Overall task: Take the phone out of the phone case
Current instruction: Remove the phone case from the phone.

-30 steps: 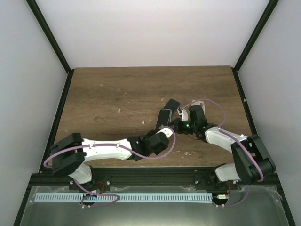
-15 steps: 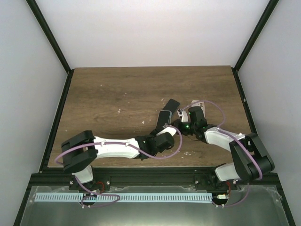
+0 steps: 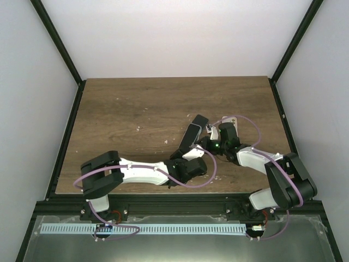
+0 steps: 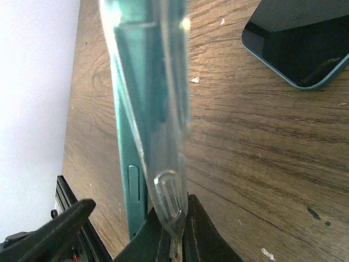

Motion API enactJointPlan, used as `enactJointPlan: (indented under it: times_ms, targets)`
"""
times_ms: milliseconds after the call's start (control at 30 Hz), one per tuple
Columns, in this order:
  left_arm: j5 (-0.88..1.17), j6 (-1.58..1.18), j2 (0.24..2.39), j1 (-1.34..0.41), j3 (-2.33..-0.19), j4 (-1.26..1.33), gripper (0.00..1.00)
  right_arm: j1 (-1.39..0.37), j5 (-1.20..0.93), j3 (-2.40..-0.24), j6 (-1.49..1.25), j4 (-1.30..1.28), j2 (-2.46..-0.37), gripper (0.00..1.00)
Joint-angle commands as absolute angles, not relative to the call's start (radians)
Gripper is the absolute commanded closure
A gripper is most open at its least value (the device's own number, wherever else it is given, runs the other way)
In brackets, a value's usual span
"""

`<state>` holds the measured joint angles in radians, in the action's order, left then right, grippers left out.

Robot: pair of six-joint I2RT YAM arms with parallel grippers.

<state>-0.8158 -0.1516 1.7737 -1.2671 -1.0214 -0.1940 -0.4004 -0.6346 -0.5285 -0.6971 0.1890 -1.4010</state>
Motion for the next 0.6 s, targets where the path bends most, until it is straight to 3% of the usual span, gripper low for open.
enactJointPlan:
  times_ms: [0,367,567]
  targets:
    - [-1.069,-0.215,1.833,-1.218,-1.021,-0.340,0.45,-0.408,-0.792,-0.560,-0.703,0.184,-1.402,0.99]
    - [-1.030,-0.184,1.782,-1.211,-1.008,-0.314,0.99,-0.408,-0.781,-0.568,-0.688,0.182,-1.408,0.99]
    - [-0.942,-0.287,1.675,-1.214,-1.006,-0.347,1.00,-0.408,-0.642,-0.579,-0.636,0.139,-1.351,0.99]
